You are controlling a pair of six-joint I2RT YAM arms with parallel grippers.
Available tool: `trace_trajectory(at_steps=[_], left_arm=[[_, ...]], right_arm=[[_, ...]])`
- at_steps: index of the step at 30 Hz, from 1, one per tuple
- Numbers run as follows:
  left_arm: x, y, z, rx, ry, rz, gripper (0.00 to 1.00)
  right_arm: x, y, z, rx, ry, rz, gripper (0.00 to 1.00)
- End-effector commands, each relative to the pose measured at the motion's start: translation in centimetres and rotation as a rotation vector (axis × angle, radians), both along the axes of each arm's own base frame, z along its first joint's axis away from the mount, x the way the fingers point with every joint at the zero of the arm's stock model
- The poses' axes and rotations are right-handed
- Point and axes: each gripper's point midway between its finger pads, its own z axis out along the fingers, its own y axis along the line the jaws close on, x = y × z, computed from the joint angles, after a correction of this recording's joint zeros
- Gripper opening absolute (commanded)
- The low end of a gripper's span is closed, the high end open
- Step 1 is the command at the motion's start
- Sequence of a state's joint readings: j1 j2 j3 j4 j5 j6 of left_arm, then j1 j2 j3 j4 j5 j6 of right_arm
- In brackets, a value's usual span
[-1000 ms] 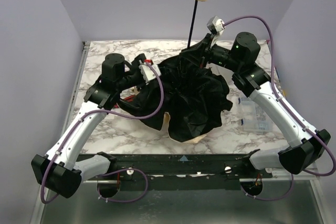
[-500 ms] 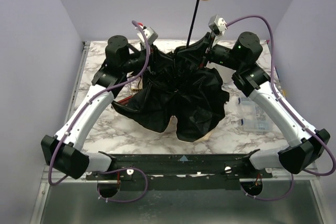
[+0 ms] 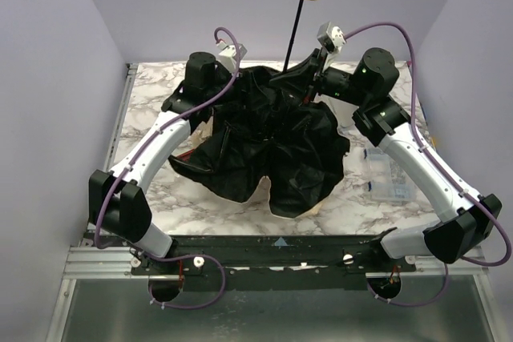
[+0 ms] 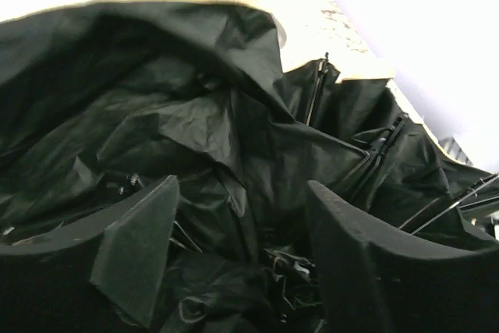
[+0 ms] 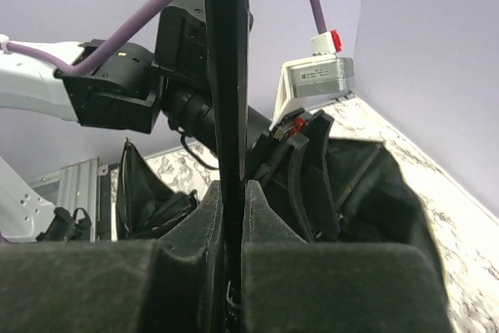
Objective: Open the umbrella
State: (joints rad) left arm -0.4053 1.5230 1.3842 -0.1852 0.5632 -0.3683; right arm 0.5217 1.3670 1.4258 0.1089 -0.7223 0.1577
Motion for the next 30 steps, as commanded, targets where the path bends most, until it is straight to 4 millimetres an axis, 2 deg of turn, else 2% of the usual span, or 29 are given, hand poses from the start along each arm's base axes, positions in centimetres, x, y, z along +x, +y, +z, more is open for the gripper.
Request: trace_trajectory(at_steps=[1, 2, 8, 10, 12, 15, 18, 21, 23, 28, 30], left_arm=[[2.2, 3.1, 0.3, 0.039, -0.04, 0.086, 0.8], [2.0, 3.1, 1.2, 0.022, -0.089, 0.06, 0.81], [-2.7, 3.5, 8.8, -0.045, -0.499, -0.083, 0.84], [-4.3, 3.9, 10.3, -0.021, -0.638, -0.12, 0.84], [-5.8, 4.0, 10.7, 0.021, -0.779, -0.173, 0.79], [-7.3, 3.7, 9.8, 0.096, -0.885, -0.245, 0.66], [-9.0, 2.8, 8.6, 0.133, -0.937, -0.36, 0.44], [-10.7, 1.4, 7.4, 0.182, -1.004, -0.459, 0.28], [-11.6, 0.2, 6.6, 0.212, -1.045, -0.516, 0.24], [-12.8, -2.2, 3.6, 0.277, -1.05, -0.647, 0.25], [-13.8, -2.9, 2.4, 0.283, -1.047, -0.707, 0.26]], right_arm=[[-0.8, -1.2, 3.8, 0.067, -0.07, -0.046, 0.0], [-0.4, -1.3, 3.6, 0.067, -0.06, -0.065, 0.0], [1.9, -1.7, 1.9, 0.058, 0.019, -0.169, 0.0], [2.4, -1.6, 1.5, 0.06, 0.044, -0.179, 0.0], [2.6, -1.3, 1.0, 0.062, 0.069, -0.175, 0.0], [2.5, -0.9, 0.8, 0.073, 0.08, -0.153, 0.0], [2.7, -0.7, 0.5, 0.08, 0.091, -0.145, 0.0], [2.9, -0.6, 0.7, 0.088, 0.093, -0.142, 0.0], [2.9, -0.5, 0.7, 0.093, 0.094, -0.143, 0.0], [3.1, -0.5, 1.2, 0.106, 0.091, -0.144, 0.0], [3.3, -0.5, 1.5, 0.112, 0.087, -0.157, 0.0]])
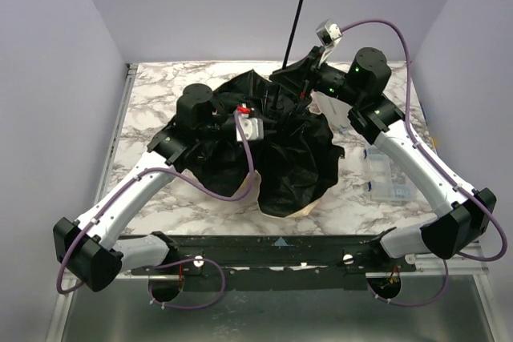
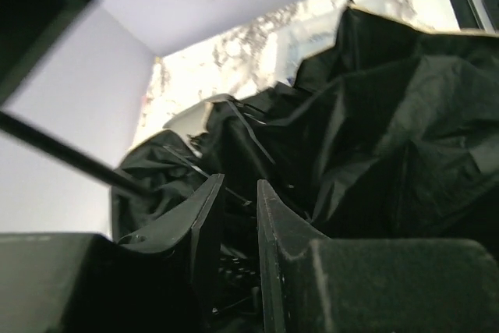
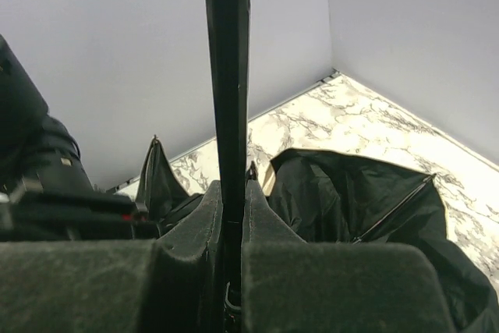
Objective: Open the umbrella
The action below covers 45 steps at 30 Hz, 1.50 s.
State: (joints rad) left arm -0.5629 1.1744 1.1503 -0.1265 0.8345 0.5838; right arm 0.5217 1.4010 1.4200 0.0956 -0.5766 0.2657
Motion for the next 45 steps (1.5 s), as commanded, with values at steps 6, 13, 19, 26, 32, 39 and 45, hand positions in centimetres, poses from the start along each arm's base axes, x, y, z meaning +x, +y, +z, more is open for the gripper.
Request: trace_trajectory(at_steps=[6, 13, 19, 26, 32, 39, 45], left_arm=[[-5.4, -1.5, -7.0, 0.211, -0.043, -0.235, 0.32], [-6.9, -0.4, -10.5, 0.323, -0.087, -0.254, 0.48], [-1.9, -1.1, -4.2, 0.161, -0.14, 0.038, 0.52], [1.1, -2.5, 0.3, 0.053, -0.231, 0.171, 0.49], [3.3, -5.0, -1.5, 0.126, -0.288, 0.232, 0.45], [6.9, -7.1, -4.5, 0.229, -0.313, 0.313, 0.42], [1.1, -8.0, -6.9, 0.23, -0.127, 0.05, 0.55]], right_arm=[[1.9, -0.9, 4.4, 0.08, -0.121, -0.111, 0.0], [4.6, -2.6, 5.0, 0.082, -0.148, -0.284, 0.0], [5.0, -2.8, 3.1, 0.044, -0.119, -0.323, 0.0], [4.3, -2.0, 1.7, 0.012, -0.124, -0.359, 0.0], [4.5, -1.7, 1.8, 0.012, -0.13, -0.406, 0.0], [3.7, -1.3, 2.6, 0.034, -0.124, -0.387, 0.0], [3.1, -1.0, 3.7, 0.057, -0.142, -0.355, 0.0]])
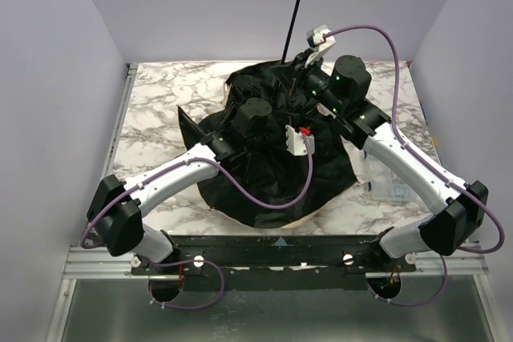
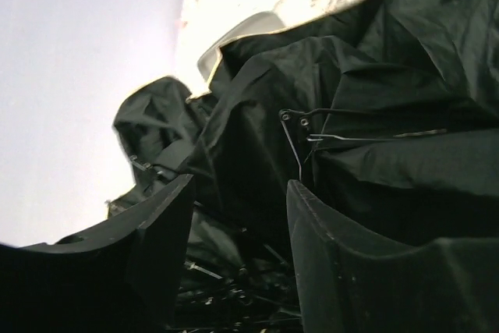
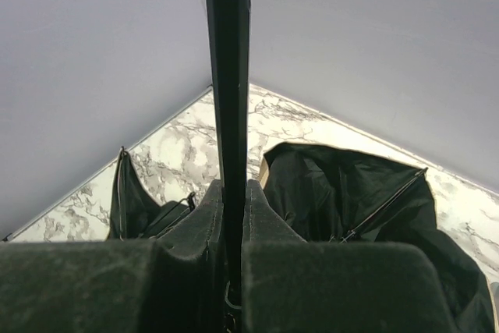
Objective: Open the umbrella
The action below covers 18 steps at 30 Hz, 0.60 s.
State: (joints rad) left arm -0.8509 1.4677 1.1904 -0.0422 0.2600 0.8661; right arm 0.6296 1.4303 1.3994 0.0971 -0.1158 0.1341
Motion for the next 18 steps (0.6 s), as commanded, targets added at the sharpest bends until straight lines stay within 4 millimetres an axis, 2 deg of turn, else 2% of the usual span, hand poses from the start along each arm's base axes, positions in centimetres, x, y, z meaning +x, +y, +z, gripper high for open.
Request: trace_trajectory(at_steps=[1, 3, 6, 9, 11, 14, 18], left_arm=[[-5.0, -0.2, 2.2, -0.086, 0.16, -0.161, 0.57], [-6.4, 0.6, 4.7, -0.187, 0.266, -0.197, 0.58], [-6.6, 2.9, 8.8, -0.344, 0.419, -0.184, 0.6], [-5.5, 5.3, 12.3, -0.452, 0.493, -0.118, 0.6], [-4.2, 7.0, 13.8, -0.524, 0.514, -0.046, 0.6], [-1.4, 8.9, 14.3, -0.573, 0.477, 0.093, 0.59], [1.1, 9.3, 13.8, -0.548, 0.442, 0.182, 0.55]], right_arm=[[-1.5, -0.3, 5.7, 0.103, -0.124, 0.021, 0.0], [-1.9, -0.2, 5.8, 0.094, -0.137, 0.043, 0.0], [-2.3, 0.0, 5.7, 0.088, -0.147, 0.068, 0.0], [-2.2, -0.4, 5.7, 0.095, -0.142, 0.046, 0.0], [-2.2, -0.6, 5.8, 0.097, -0.145, 0.037, 0.0], [-2.8, -0.4, 6.2, 0.1, -0.163, 0.066, 0.0], [-4.1, 0.6, 6.7, 0.112, -0.181, 0.154, 0.0]])
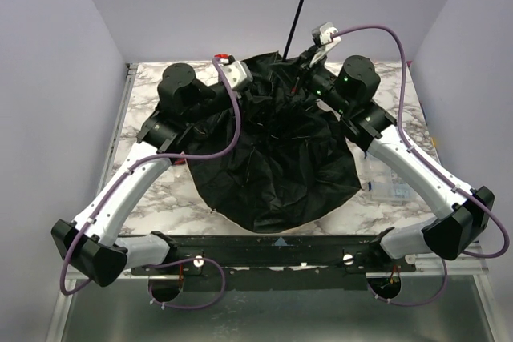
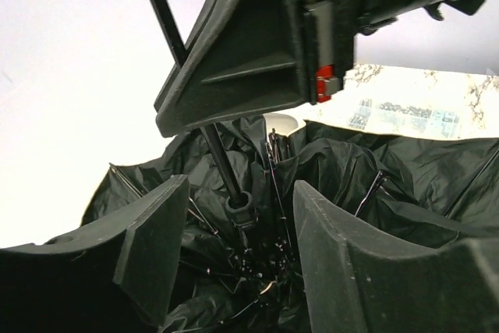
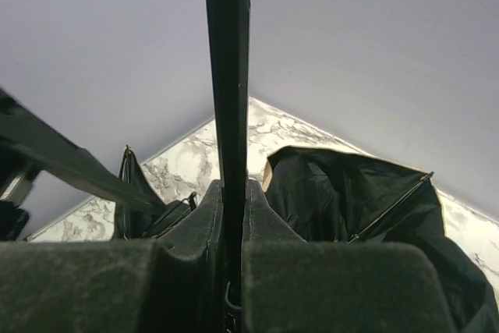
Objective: Open the umbrella
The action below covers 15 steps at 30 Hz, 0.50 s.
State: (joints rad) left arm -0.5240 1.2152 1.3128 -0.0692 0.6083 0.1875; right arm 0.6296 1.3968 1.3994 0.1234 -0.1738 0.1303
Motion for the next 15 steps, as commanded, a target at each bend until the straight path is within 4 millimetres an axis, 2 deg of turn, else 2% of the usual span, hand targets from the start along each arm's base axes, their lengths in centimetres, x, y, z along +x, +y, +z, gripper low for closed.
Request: trace_trajectory(at_steps=[1, 4, 8, 11, 15], left_arm=[[2.6, -0.1, -1.1, 0.009, 0.098, 0.084, 0.54], [3.2, -0.8, -1.0, 0.004, 0.124, 0.071, 0.47], [4.3, -1.5, -1.7, 0.004, 0.159, 0.071, 0.44], [5.4, -1.7, -2.1, 0.009, 0.184, 0.1, 0.38], [6.6, -1.9, -3.4, 0.035, 0.208, 0.124, 0.34]], right_arm=[[-2.8, 0.6, 4.7, 0.088, -0.131, 0.111, 0.0], [-3.0, 0.7, 5.0, 0.092, -0.133, 0.122, 0.0], [-3.6, 0.8, 5.5, 0.089, -0.148, 0.148, 0.0], [-4.1, 0.7, 6.0, 0.092, -0.159, 0.16, 0.0], [-4.2, 0.5, 6.5, 0.095, -0.168, 0.158, 0.0]])
